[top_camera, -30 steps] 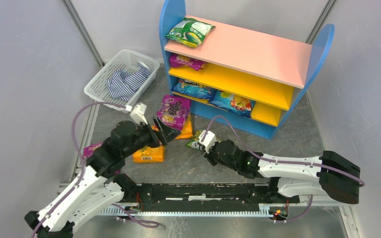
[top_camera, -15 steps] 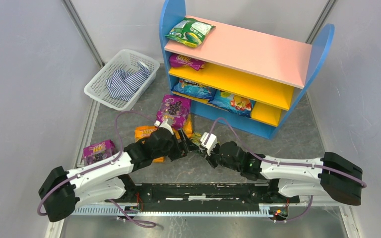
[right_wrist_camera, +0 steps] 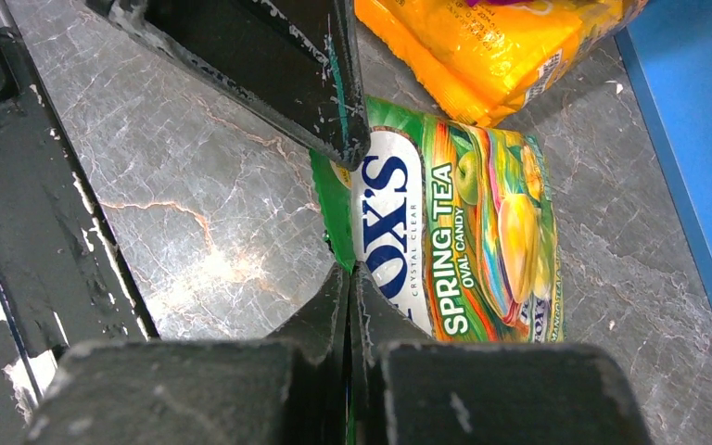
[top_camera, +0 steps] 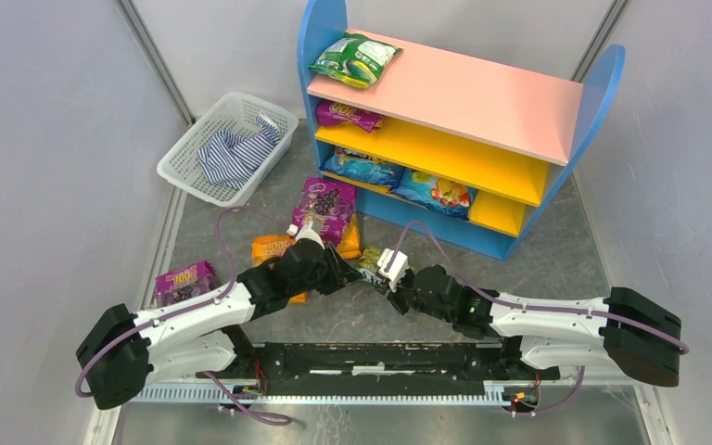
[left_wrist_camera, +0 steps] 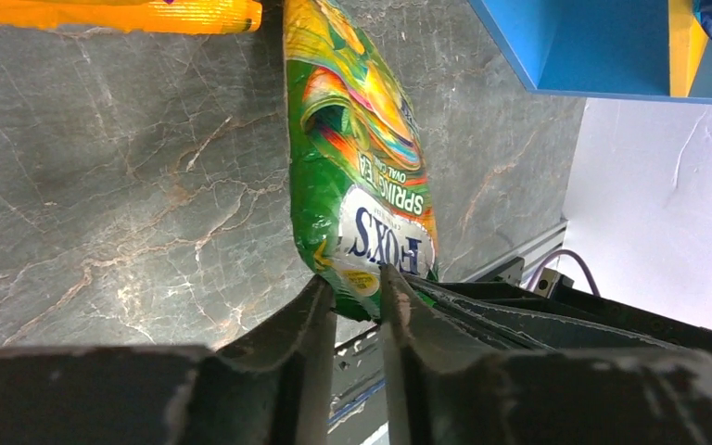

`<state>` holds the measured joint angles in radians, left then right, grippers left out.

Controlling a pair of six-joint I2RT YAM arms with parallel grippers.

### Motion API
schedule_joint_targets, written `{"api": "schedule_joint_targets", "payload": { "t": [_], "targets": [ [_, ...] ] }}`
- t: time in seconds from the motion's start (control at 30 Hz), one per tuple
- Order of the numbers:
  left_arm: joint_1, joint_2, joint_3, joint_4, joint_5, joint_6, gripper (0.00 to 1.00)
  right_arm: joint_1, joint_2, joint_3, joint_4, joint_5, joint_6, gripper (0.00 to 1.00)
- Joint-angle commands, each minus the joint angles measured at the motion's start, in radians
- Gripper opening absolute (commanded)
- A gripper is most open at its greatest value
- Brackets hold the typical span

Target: Place and organize the candy bags onto the shelf

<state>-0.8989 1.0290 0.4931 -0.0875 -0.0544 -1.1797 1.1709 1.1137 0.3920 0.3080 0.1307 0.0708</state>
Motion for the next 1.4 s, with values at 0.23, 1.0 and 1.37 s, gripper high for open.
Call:
{"api": "schedule_joint_targets", "payload": {
  "t": [0.23, 1.0, 1.37],
  "targets": [
    [-0.003, -0.022, 0.012, 0.067, 0.032, 0.016, 0.02, 0.004, 0.054, 0.118, -0.132, 0.131, 0.03, 0.39],
    [-0.003, -0.146, 0.081, -0.071, 0.024, 0.032, 0.02, 0.135, 0.319, 0.469, -0.526, 0.558, 0.039, 0.51],
    [-0.003, -0.282, 0.149, -0.282, -0.116, 0.098, 0.54, 0.14, 0.166, 0.337, -0.384, 0.473, 0.049, 0.0]
  ]
}}
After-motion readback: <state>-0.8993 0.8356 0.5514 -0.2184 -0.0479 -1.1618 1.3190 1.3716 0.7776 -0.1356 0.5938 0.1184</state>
